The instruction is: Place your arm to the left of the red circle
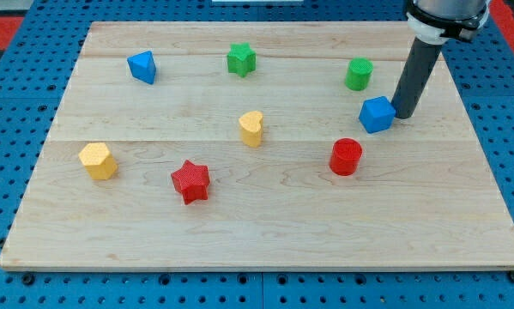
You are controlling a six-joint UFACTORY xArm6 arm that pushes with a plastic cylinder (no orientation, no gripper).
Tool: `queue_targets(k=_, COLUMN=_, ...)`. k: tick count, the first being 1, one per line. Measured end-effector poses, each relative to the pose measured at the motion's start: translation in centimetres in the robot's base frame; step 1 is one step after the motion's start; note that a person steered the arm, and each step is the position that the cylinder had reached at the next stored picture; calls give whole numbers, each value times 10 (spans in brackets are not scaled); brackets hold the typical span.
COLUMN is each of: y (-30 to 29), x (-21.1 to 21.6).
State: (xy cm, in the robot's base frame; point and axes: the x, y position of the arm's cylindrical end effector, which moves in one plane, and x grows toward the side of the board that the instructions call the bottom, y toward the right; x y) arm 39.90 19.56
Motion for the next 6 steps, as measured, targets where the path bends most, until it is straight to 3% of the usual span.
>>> queue_targets(k=2, y=25, x=36)
queue_targets(k=3, y=19, x=103)
queue_targets(k=4, y=-54, x=139)
queue_targets(k=5, y=-121, x=118)
queue_targets(k=6, y=-126, x=76)
